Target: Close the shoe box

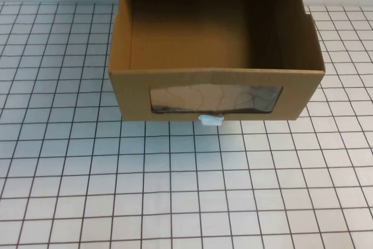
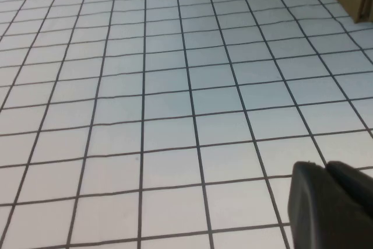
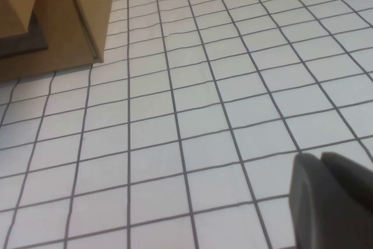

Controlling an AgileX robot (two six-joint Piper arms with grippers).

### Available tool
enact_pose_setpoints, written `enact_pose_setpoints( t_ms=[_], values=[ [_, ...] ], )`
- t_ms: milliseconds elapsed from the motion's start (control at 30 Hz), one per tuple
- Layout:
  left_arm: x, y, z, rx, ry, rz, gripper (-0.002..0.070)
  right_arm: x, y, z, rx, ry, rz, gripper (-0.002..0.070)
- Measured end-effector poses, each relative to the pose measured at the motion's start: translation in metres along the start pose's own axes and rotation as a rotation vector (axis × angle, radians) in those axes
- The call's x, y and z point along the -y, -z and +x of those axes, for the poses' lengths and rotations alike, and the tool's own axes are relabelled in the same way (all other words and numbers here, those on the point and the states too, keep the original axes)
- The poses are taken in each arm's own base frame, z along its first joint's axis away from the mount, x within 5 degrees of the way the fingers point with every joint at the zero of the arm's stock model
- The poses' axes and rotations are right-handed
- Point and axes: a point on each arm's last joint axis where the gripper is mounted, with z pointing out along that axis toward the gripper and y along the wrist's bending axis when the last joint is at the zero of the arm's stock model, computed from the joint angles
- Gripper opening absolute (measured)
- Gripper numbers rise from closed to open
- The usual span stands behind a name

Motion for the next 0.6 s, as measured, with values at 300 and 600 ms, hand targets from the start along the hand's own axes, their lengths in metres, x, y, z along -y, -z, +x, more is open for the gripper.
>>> enact_pose_setpoints(
  t_ms=[300, 600],
  values=[
    [-0.0031, 0.0001, 0.0002, -0.004, -0.084, -0.034, -0.0005, 0.0, 0.0, 0.0, 0.0, 0.0, 0.0, -0.0014],
    [-0.0066, 0.0002, 0.0002, -0.008, -0.178, -0.072, -0.0005, 0.0, 0.0, 0.0, 0.0, 0.0, 0.0, -0.0014]
  ],
)
